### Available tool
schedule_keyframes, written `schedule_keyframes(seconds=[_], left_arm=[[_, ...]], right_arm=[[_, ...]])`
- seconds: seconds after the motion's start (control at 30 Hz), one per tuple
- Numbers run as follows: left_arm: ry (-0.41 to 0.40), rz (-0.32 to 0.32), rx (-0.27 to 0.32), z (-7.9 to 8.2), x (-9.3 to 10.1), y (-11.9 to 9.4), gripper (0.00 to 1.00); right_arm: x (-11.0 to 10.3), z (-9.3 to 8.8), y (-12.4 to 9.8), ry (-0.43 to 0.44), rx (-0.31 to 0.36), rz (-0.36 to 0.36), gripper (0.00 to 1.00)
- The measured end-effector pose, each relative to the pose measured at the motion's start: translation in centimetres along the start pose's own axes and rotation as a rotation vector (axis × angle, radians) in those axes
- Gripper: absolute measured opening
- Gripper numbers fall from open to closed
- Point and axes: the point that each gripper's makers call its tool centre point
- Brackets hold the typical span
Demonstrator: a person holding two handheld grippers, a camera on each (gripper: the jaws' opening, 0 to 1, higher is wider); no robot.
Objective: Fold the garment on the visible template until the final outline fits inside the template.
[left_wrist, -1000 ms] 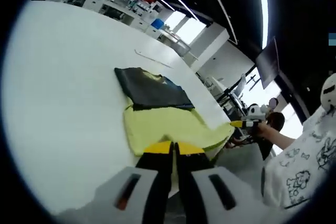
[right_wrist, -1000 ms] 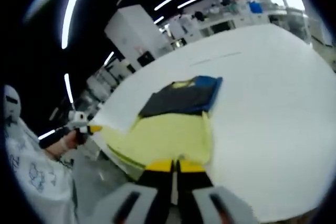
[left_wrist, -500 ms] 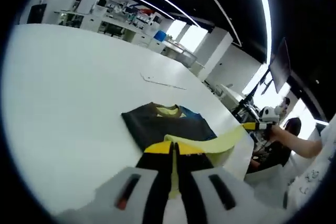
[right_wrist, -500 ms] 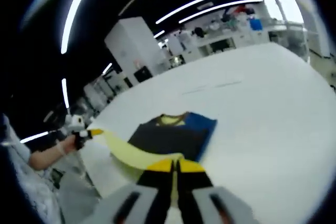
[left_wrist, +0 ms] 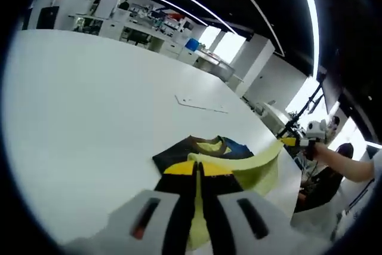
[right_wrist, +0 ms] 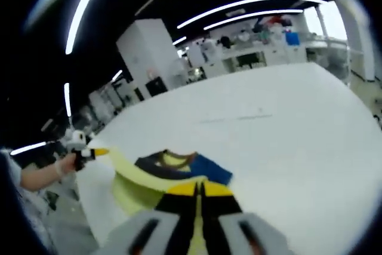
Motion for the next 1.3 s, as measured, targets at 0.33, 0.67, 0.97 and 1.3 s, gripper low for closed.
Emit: schedule_keyframes(seconds=[0.33,0.67,0.97,1.3], left_arm=[[-0.075,0.068,0.008,0.5,-2.8,3.2,0.00],[-0.102,0.114,-0.044,-1.7,-4.6,5.4,0.00],[-0.115,0.156,-0.083,-4.1,-6.3,5.9,0.00],[-0.038,0.145,-0.080,-4.3,-6.4,6.0,0.00]], right_arm=[[2.5,0.9,3.6,0.027,-0.012,-0.015,0.00],[3.9,-1.8,6.2,0.049,-0.083,-0.052,0.00],[4.7,-3.8,6.5,0.055,-0.126,-0.069,0.00],[4.5,-4.3,6.3,0.056,-0.138,-0.050,0.00]])
Point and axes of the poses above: the point that each gripper's makers call its tool centre point, and the gripper's own axes: y roughly forward along the fingers, x roughly to its right, z roughly out of its top, and after that the axes turned 5 degrees about z, right-handed
